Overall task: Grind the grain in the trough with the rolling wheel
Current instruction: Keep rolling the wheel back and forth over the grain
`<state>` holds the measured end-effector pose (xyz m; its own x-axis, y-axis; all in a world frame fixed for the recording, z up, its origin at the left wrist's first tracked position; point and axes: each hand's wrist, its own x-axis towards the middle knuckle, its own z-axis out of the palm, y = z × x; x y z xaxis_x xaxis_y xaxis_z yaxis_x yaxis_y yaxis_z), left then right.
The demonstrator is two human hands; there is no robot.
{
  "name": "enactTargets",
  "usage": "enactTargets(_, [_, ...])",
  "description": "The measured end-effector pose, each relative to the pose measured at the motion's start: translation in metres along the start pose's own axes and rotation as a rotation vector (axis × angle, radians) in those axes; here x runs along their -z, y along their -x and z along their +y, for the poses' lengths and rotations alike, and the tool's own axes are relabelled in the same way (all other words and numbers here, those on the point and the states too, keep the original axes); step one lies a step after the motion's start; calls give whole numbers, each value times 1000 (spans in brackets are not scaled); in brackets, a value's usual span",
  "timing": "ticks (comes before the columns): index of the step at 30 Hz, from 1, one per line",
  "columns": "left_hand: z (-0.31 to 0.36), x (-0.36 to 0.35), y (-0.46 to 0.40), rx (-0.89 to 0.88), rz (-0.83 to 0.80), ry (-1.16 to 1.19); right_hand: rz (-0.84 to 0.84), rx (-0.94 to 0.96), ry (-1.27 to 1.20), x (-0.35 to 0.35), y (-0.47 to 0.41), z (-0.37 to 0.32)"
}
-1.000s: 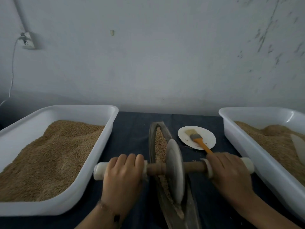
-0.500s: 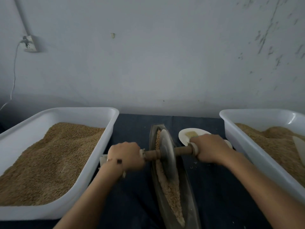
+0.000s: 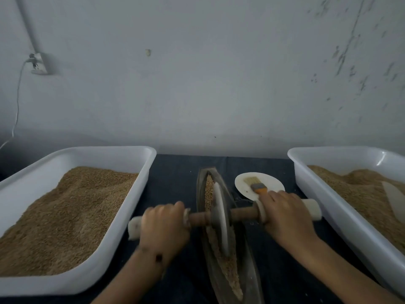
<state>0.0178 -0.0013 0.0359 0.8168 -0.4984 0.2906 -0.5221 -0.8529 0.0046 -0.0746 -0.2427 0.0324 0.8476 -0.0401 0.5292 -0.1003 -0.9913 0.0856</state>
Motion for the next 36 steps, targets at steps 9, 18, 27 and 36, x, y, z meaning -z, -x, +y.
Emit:
enactTargets(9, [3, 13, 60, -228, 272, 20, 241, 164, -22, 21, 39, 6])
enactTargets(18, [-9, -1, -42, -71, -68, -13, -361, -75, 3, -27, -41, 26])
enactTargets(27, [-4, 16, -93, 40, -520, 16, -847, -176, -220, -39, -85, 37])
enactTargets(36, [12, 12, 6, -146, 165, -124, -148, -109, -68, -15, 11, 9])
